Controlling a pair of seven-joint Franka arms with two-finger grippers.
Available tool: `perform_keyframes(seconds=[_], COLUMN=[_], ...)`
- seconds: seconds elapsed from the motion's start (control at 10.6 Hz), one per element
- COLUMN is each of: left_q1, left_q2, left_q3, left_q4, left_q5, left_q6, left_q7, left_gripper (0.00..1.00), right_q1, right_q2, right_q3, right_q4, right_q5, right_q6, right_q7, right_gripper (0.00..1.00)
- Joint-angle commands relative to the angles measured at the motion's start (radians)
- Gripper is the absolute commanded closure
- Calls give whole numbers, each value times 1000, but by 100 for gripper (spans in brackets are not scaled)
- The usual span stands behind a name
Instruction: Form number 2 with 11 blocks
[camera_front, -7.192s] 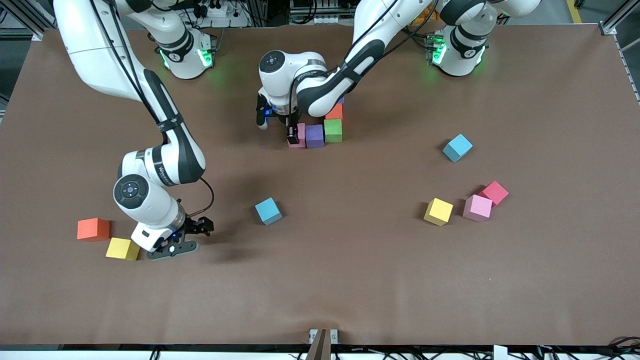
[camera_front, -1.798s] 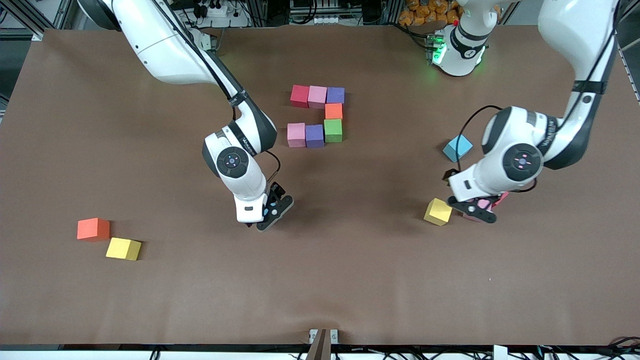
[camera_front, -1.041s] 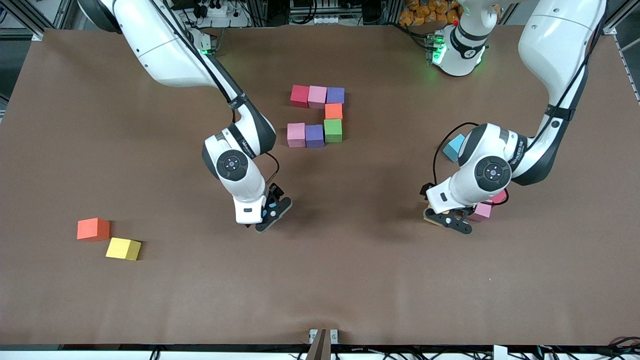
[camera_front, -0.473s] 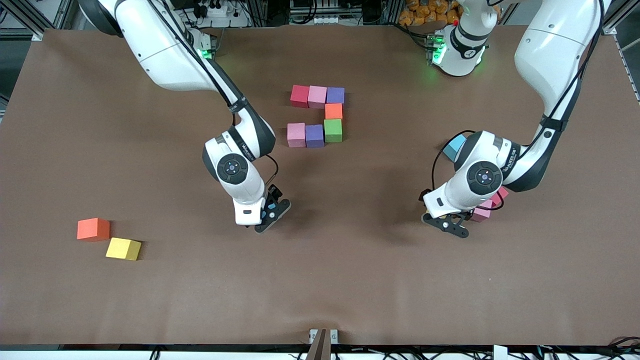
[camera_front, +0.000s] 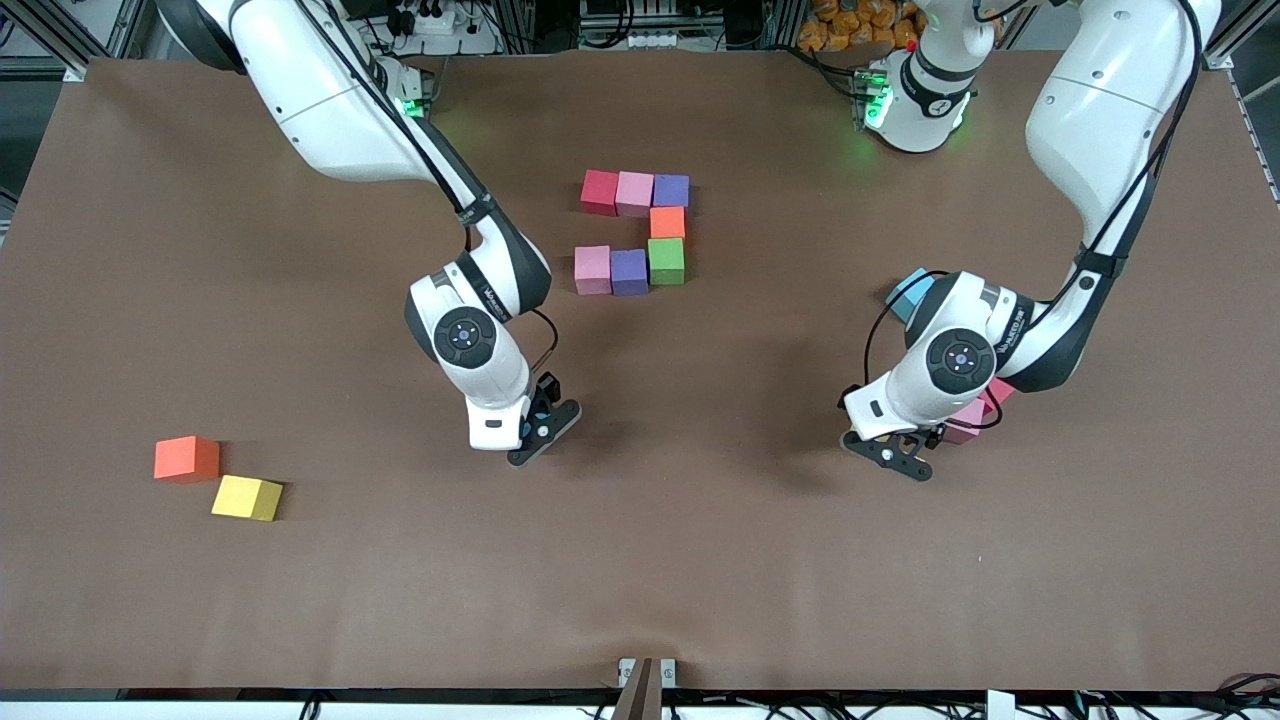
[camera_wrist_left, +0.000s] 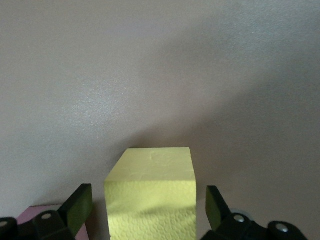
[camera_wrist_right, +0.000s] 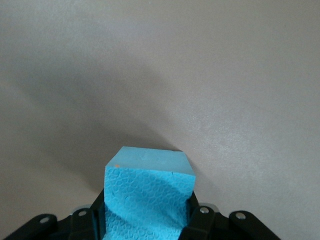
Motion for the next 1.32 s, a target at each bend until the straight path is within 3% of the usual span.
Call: perform_keyframes(seconds=[0.0,0.09,0.38,0.47,0.95,1.23], left_q1=[-3,-3,-2,-3,-6,-5], left_q2=[15,19,24,21,-49,-85], left_q3=[-2,-2,-2,-2,-62,-117], left_q4=[16,18,22,21,19,19], left_q5=[31,31,31,32,19,19], left_q6=[9,9,9,6,-94,-157], left_q7=[-25,-25,-35,-49,-135,-202], left_gripper=[0,0,34,41,43,43], right_q1=[43,54,104,118,170,196], right_q2=[-4,-8,-100,-140,-281,-310], right_q3=[10,12,15,16,16,22], right_q4=[4,1,-5,-50,-262,-397], right_q5=[-11,-11,-10,-10,-10,-8], right_q6=[-11,-14,-94,-84,-72,88], right_q7=[201,273,520,571,732,793], right_gripper=[100,100,100,100,100,100])
